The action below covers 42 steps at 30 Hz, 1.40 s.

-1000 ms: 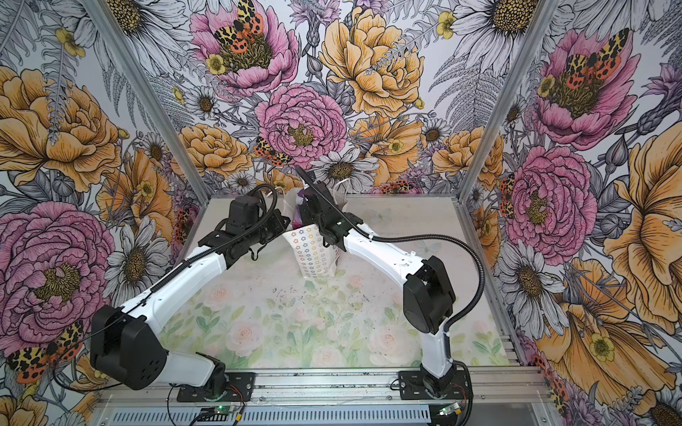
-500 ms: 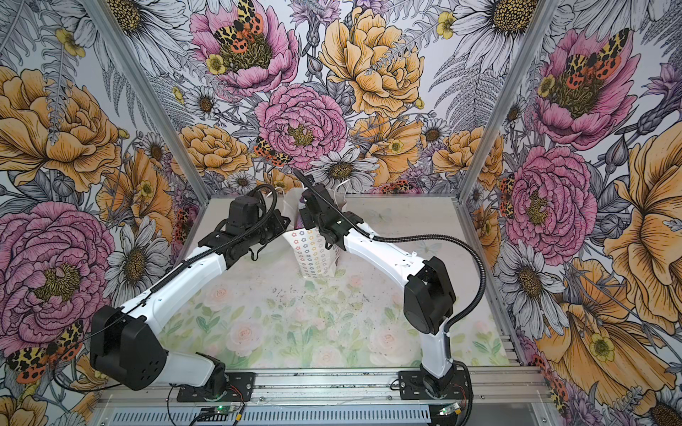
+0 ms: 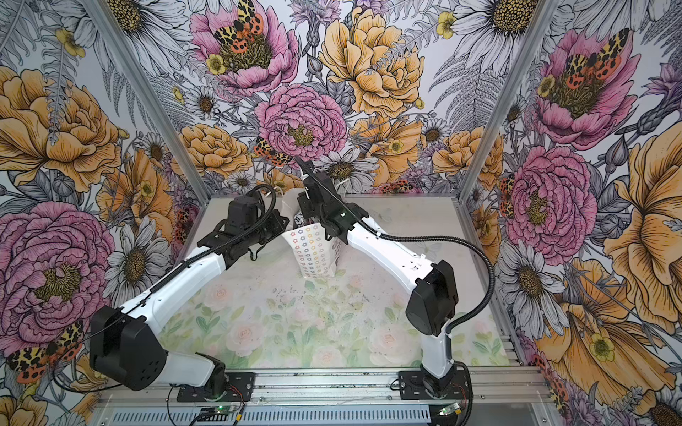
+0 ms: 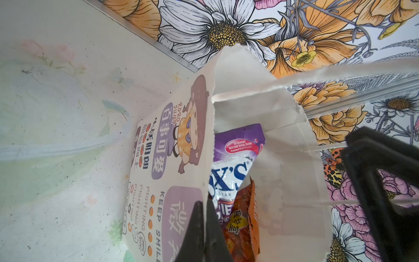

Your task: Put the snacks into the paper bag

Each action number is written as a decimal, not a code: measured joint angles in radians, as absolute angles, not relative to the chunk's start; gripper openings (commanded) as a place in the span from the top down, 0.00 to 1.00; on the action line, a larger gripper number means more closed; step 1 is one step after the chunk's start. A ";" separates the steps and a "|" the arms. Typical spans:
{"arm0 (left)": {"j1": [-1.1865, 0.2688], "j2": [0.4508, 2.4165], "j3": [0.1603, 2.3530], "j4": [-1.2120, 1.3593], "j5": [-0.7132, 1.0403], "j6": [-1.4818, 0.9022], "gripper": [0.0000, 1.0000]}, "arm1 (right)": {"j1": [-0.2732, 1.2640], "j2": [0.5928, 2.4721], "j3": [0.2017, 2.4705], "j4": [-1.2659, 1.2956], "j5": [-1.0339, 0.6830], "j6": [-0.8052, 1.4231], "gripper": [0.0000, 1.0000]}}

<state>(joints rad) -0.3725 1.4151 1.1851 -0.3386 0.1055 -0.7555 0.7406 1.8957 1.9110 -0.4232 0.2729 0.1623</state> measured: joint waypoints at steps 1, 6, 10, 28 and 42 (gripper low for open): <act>-0.373 1.415 1.185 -0.335 0.105 -0.756 0.82 | 0.741 1.888 1.912 -0.423 0.273 0.162 0.57; -0.374 1.388 1.185 -0.313 0.105 -0.758 0.60 | 0.740 1.854 1.912 -0.424 0.273 0.162 0.57; -0.385 1.357 1.190 -0.311 0.099 -0.751 0.32 | 0.740 1.826 1.903 -0.423 0.275 0.155 0.57; -0.488 1.179 1.268 -0.336 -0.068 -0.564 0.01 | 0.596 1.480 1.621 -0.427 0.238 0.097 0.45; -0.443 0.956 1.016 -0.096 -0.300 -0.199 0.01 | 0.149 1.406 1.287 -0.413 0.186 0.117 0.38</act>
